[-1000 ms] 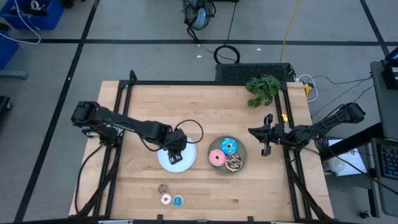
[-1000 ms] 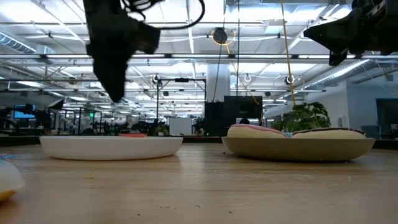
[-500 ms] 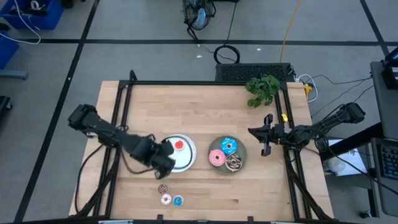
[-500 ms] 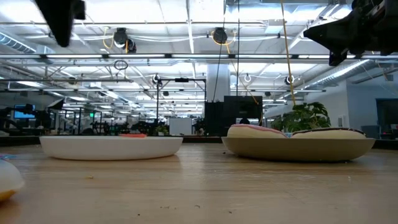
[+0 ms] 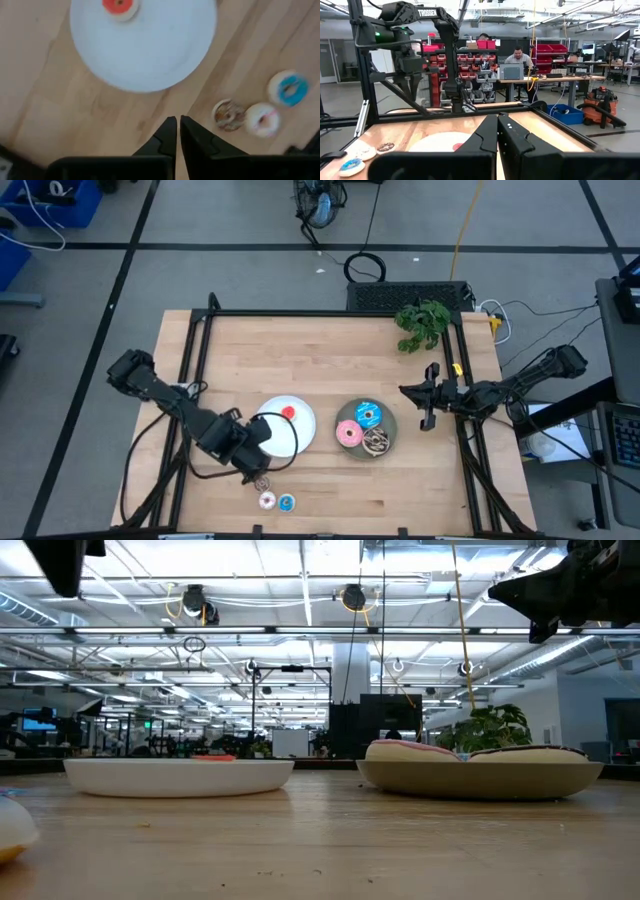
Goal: Pick & Place donuts
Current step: Put the small brown donut on the white plate
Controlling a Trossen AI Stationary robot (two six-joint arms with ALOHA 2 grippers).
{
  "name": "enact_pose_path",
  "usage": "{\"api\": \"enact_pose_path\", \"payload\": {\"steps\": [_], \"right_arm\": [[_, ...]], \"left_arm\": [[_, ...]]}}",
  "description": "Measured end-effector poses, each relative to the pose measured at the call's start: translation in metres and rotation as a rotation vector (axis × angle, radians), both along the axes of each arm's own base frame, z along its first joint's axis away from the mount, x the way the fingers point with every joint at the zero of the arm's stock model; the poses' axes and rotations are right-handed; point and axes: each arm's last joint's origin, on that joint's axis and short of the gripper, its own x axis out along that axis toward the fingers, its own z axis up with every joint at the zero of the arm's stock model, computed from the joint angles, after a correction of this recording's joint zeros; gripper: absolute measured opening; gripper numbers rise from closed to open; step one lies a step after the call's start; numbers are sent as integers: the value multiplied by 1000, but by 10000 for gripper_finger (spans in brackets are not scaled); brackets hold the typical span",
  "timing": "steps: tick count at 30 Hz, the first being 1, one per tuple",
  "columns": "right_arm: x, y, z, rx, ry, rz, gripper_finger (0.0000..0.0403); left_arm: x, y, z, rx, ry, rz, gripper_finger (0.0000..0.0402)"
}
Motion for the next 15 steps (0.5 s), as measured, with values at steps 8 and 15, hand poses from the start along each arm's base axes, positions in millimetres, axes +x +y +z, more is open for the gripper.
{"api": "enact_pose_path", "payload": {"steps": [8, 15], "right_arm": [[0, 0, 1, 7, -8, 0, 0], [0, 0, 1, 7, -7, 0, 0]], "left_arm": [[10, -19, -7, -31, -119, 18, 4], [17, -38, -36, -54, -3, -3, 29]]}}
